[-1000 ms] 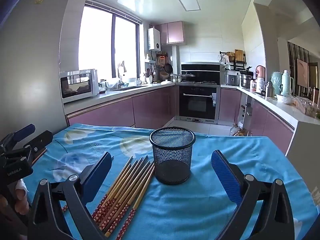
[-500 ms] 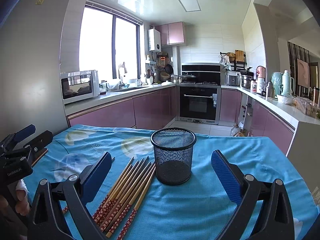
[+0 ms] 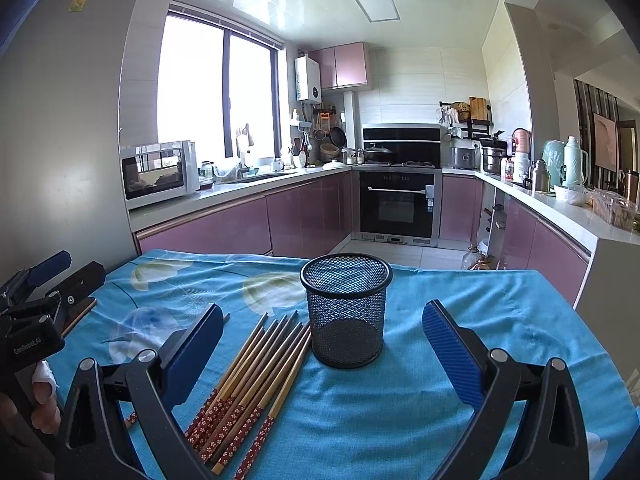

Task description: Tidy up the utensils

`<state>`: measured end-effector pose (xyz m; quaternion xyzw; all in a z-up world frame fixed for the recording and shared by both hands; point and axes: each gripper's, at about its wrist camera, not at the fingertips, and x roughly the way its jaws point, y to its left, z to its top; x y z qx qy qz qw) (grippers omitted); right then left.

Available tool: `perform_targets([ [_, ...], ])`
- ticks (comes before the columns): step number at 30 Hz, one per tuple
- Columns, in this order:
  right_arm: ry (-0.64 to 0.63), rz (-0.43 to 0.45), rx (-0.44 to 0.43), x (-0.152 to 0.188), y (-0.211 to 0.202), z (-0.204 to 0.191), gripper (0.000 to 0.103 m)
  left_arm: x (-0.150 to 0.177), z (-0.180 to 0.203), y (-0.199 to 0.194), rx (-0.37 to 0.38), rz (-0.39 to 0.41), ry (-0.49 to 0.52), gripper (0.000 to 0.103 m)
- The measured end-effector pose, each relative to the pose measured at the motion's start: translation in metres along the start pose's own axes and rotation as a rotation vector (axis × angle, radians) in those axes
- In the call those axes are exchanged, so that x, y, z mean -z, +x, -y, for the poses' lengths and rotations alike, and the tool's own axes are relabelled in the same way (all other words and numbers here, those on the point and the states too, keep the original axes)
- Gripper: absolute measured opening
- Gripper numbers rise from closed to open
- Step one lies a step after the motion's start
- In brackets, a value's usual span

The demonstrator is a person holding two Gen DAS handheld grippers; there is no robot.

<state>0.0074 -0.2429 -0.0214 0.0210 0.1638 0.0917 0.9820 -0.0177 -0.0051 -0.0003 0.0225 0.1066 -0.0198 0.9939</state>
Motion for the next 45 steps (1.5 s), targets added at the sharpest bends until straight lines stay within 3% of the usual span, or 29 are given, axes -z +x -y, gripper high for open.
perform_targets([
  [45, -0.001, 0.008, 0.003, -0.0028, -0.0013, 0.0013, 0.097, -0.0010, 0.0001, -0.0006, 0.002, 0.000, -0.005, 0.097],
])
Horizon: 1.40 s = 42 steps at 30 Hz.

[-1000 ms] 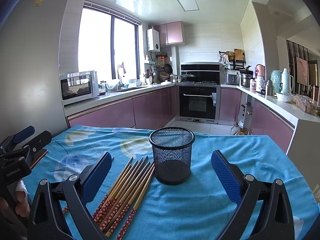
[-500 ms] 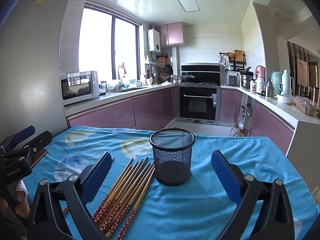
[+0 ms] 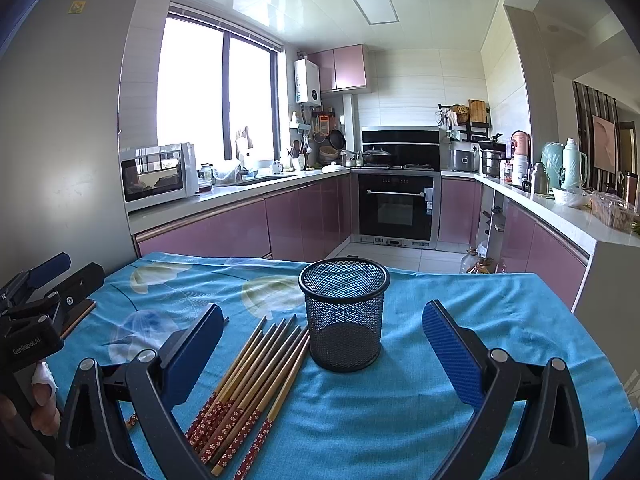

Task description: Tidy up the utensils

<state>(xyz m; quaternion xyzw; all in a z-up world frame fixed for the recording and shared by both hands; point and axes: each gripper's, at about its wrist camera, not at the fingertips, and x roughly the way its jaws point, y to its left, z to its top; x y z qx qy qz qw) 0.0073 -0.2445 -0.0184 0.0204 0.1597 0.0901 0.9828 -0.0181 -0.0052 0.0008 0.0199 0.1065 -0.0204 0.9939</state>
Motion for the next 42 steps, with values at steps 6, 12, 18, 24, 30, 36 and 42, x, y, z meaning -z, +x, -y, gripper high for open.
perform_targets([
  [6, 0.001, 0.003, 0.003, -0.0006, 0.0003, -0.0005, 0.097, -0.0001, 0.0003, -0.0001, 0.000, 0.000, -0.001, 0.097],
  [12, 0.005, 0.003, 0.003, 0.0001, -0.0003, -0.0002, 0.097, -0.0007, 0.0009, -0.0002, 0.001, -0.003, -0.002, 0.097],
  [18, 0.012, 0.001, 0.001, 0.0016, -0.0008, 0.0016, 0.097, -0.0013, 0.0022, -0.0004, 0.001, -0.003, -0.003, 0.097],
  [24, 0.013, -0.001, 0.000, 0.0022, -0.0005, 0.0025, 0.097, 0.0002, 0.0038, 0.0008, 0.002, -0.005, -0.005, 0.097],
  [30, 0.014, -0.004, -0.001, 0.0026, 0.0005, 0.0030, 0.097, 0.0003, 0.0032, 0.0011, 0.002, -0.006, -0.005, 0.097],
  [36, 0.014, -0.006, 0.000, 0.0032, 0.0009, 0.0026, 0.097, 0.0005, 0.0035, 0.0015, 0.004, -0.009, -0.005, 0.097],
  [42, 0.014, -0.028, -0.014, 0.0048, 0.0057, 0.0011, 0.097, 0.0028, 0.0032, 0.0077, 0.008, -0.029, -0.002, 0.097],
])
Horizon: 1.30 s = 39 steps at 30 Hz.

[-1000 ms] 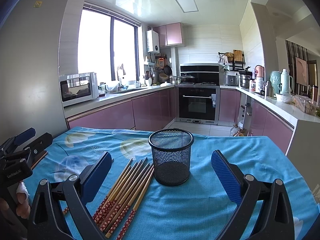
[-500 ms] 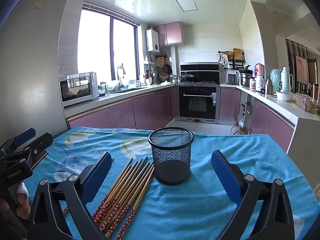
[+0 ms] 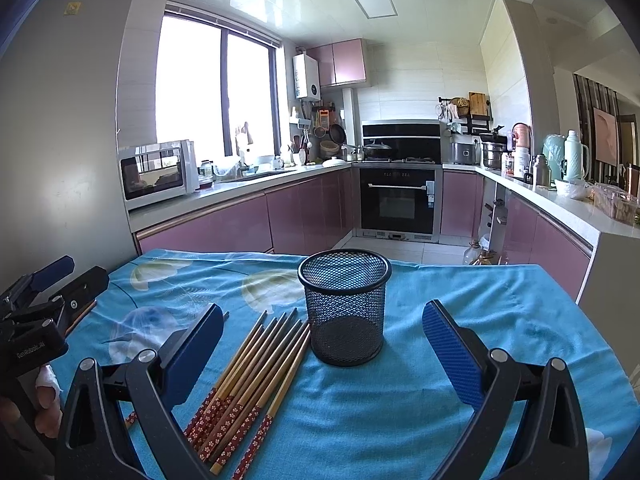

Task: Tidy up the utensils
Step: 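Grasp one bamboo chopstick with the right tool while the left tool grasps another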

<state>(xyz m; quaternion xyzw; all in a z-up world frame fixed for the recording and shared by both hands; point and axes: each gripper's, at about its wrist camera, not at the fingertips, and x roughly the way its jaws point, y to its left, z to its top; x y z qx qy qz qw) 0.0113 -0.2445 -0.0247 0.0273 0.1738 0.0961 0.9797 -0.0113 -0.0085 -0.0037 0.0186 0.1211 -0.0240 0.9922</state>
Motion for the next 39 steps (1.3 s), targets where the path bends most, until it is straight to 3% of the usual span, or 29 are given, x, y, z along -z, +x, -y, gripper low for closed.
perform_targets([
  [4, 0.006, -0.085, -0.036, 0.003, 0.017, 0.001, 0.097, 0.004, -0.004, 0.011, 0.004, -0.046, 0.006, 0.097],
  [10, 0.006, -0.273, -0.057, 0.019, 0.053, 0.001, 0.096, 0.015, -0.012, 0.042, 0.004, -0.205, 0.061, 0.097],
  [13, 0.001, -0.359, -0.074, 0.027, 0.072, -0.003, 0.087, 0.022, -0.014, 0.061, 0.021, -0.282, 0.074, 0.092],
  [16, -0.004, -0.428, -0.091, 0.034, 0.087, -0.007, 0.072, 0.031, -0.012, 0.081, 0.042, -0.353, 0.092, 0.086],
  [18, -0.015, -0.463, -0.088, 0.037, 0.096, -0.010, 0.057, 0.036, -0.011, 0.093, 0.063, -0.398, 0.099, 0.081],
  [21, -0.005, -0.508, -0.098, 0.041, 0.107, -0.011, 0.046, 0.045, -0.006, 0.111, 0.086, -0.465, 0.115, 0.073],
  [26, -0.011, -0.545, -0.106, 0.042, 0.120, -0.016, 0.037, 0.059, -0.003, 0.139, 0.131, -0.569, 0.114, 0.056],
  [31, -0.031, -0.558, -0.098, 0.038, 0.129, -0.021, 0.036, 0.069, 0.000, 0.164, 0.172, -0.624, 0.103, 0.045],
  [37, 0.044, -0.563, -0.139, 0.037, 0.133, -0.008, 0.012, 0.068, 0.004, 0.178, 0.212, -0.641, 0.072, 0.026],
  [39, 0.061, -0.559, -0.150, 0.038, 0.131, -0.006, 0.008, 0.068, 0.004, 0.179, 0.222, -0.645, 0.053, 0.013],
])
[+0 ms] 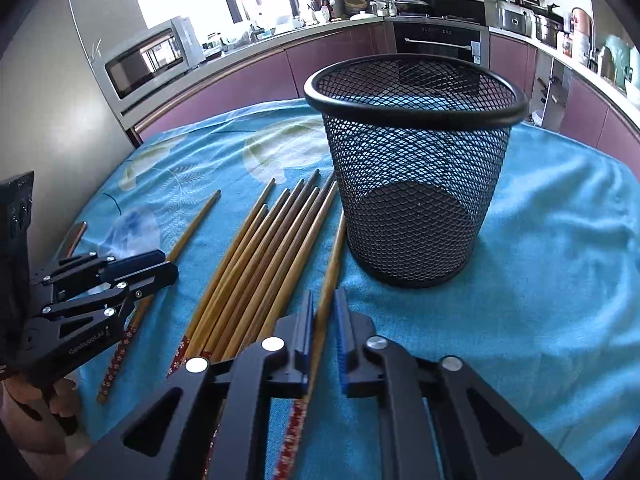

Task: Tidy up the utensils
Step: 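Grasp one bamboo chopstick with the right tool while the left tool grasps another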

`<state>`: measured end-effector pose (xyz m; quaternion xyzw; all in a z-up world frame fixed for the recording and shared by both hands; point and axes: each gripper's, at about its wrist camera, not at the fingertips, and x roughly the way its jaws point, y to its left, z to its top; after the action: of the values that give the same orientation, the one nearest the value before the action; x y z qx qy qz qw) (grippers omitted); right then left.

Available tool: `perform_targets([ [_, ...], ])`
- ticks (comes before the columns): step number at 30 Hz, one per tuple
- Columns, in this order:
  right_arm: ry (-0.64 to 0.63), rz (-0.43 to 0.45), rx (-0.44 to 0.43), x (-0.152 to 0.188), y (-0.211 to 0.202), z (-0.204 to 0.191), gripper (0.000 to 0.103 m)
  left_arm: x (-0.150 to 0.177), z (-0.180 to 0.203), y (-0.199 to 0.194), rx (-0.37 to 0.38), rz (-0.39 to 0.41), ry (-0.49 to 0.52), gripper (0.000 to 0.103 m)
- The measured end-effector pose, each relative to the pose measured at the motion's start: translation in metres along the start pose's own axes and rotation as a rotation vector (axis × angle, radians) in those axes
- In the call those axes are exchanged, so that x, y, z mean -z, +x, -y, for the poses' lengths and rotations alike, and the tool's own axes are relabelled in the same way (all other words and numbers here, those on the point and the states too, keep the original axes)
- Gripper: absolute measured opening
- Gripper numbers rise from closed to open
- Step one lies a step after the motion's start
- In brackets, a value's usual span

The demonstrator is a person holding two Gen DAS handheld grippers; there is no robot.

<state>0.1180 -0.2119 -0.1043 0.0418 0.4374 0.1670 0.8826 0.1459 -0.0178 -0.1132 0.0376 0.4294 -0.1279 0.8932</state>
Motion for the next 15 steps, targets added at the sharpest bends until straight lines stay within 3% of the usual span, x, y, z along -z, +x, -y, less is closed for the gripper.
perform_targets([
  [7, 0.033, 0.043, -0.065, 0.003, -0.016, 0.009, 0.006, 0.004, 0.001, -0.012, 0.049, 0.007, -0.068, 0.008],
  [15, -0.073, -0.002, -0.101, 0.008, -0.019, -0.003, 0.006, 0.014, 0.020, -0.032, 0.145, 0.021, 0.016, 0.008],
])
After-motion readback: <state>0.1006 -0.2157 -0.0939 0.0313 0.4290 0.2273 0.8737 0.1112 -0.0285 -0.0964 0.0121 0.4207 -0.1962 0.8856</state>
